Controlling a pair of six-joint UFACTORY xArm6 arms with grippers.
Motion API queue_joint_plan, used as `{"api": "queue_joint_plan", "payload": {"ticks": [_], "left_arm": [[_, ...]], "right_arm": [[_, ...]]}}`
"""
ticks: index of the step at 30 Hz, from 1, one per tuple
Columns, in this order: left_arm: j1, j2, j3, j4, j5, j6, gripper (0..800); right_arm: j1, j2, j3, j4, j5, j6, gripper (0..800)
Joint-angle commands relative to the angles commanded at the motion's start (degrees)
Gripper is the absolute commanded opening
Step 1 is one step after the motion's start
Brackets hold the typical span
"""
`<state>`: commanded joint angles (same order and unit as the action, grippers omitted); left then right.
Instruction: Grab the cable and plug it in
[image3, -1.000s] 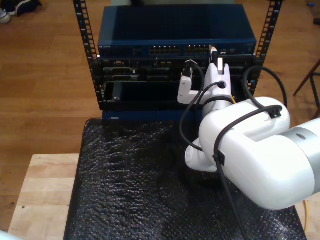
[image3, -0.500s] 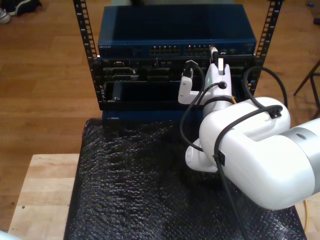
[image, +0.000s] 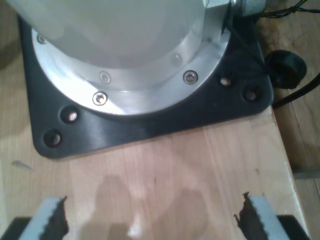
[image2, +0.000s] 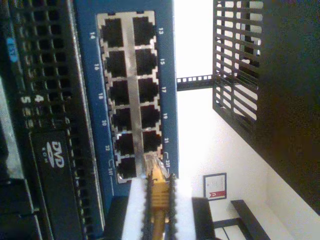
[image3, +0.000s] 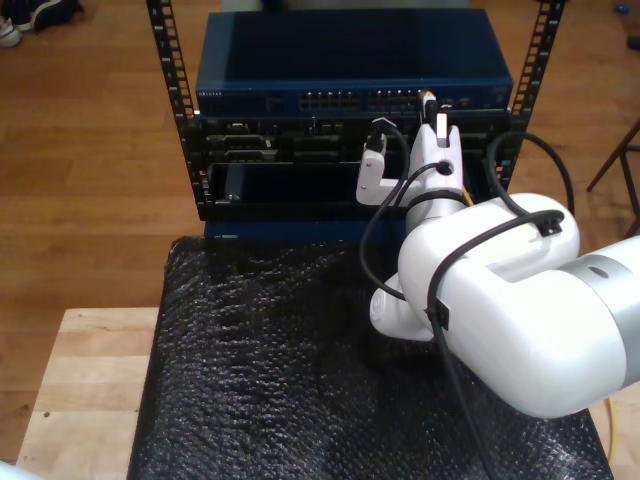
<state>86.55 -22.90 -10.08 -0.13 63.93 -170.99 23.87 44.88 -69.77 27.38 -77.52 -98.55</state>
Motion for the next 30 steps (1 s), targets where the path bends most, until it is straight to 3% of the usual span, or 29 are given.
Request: {"api": "queue_joint_plan", "payload": {"ticks": [30], "left_arm": [[0.0, 0.0, -0.1, 0.0, 0.0, 0.0, 800]], "right_arm": [[0.0, 0.5, -0.9, -0.1, 0.2, 0.0, 0]]}}
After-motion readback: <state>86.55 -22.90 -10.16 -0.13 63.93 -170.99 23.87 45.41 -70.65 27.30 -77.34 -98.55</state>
